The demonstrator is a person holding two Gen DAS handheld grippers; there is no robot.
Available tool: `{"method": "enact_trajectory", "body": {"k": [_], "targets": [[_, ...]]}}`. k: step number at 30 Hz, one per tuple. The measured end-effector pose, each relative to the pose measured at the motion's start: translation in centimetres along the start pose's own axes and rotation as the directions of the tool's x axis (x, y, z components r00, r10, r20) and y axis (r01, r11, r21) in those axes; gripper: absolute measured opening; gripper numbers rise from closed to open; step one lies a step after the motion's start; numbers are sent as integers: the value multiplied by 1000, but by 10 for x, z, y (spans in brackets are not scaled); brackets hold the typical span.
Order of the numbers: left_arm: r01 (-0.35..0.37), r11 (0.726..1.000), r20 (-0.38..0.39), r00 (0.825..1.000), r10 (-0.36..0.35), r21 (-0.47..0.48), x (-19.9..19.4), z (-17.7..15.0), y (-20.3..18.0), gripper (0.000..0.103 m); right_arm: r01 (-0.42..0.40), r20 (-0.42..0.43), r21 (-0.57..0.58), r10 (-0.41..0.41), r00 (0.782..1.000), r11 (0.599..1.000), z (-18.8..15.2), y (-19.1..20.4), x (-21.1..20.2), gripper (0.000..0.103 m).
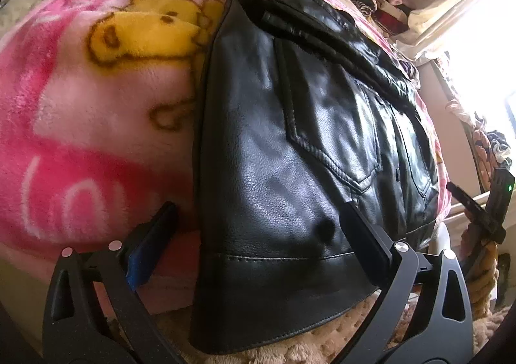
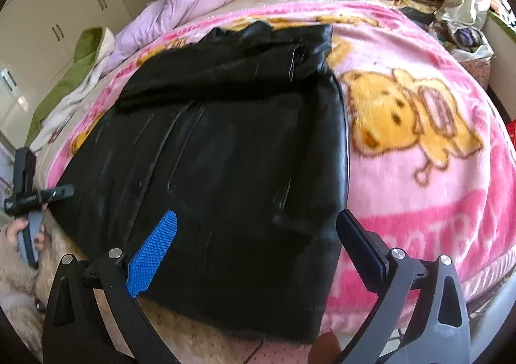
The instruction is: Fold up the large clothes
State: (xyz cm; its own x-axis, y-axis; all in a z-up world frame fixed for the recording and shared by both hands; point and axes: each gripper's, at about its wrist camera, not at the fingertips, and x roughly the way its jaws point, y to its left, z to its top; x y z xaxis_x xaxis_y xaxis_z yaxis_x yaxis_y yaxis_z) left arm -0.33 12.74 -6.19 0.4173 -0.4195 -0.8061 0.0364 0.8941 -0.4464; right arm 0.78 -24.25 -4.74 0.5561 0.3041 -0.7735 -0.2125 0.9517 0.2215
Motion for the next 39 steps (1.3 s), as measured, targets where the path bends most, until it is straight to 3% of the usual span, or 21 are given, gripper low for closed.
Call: {"method": "enact_trajectory", "body": {"k": [10,12,13,14,16,17,18,20,24,31,39], "targets": [[-38,999,9,999,38,35,7,0,-6,93,-89,-125,112,103,987,990,-43,-29,3,98],[-39,999,20,999,38,28,6,0,-5,88,-97,-137,115,112,984,989,-48,-32,5,97],[-42,999,26,999,41,23,5,0,-4,86,-99,-143,111,115,983,989,-52,-33,7,89],[-42,999,32,999,42,21,4,1,-4,81,-95,-152,109,111,982,989,-53,-33,10,74],[-23,1000,41,999,22,21,0,0,-3,67,-81,-155,109,98,983,991,-57,-34,14,61],[10,1000,42,999,-11,26,-1,0,-4,53,-77,-151,99,91,984,992,-57,-33,14,46],[22,999,42,999,-23,31,-3,1,-5,49,-70,-146,79,81,986,994,-57,-31,11,35],[17,999,49,999,-19,45,-5,1,-7,38,-103,-114,68,111,987,992,-54,-30,0,21],[42,998,112,993,-47,47,-24,10,-9,12,-183,-45,84,188,981,979,-42,-34,-22,16],[56,993,198,977,-76,105,-52,30,-31,9,-269,112,44,263,958,962,-9,-29,-62,11],[78,993,293,951,-102,93,-80,76,-44,9,-304,270,37,284,920,952,29,-33,-81,10]]}}
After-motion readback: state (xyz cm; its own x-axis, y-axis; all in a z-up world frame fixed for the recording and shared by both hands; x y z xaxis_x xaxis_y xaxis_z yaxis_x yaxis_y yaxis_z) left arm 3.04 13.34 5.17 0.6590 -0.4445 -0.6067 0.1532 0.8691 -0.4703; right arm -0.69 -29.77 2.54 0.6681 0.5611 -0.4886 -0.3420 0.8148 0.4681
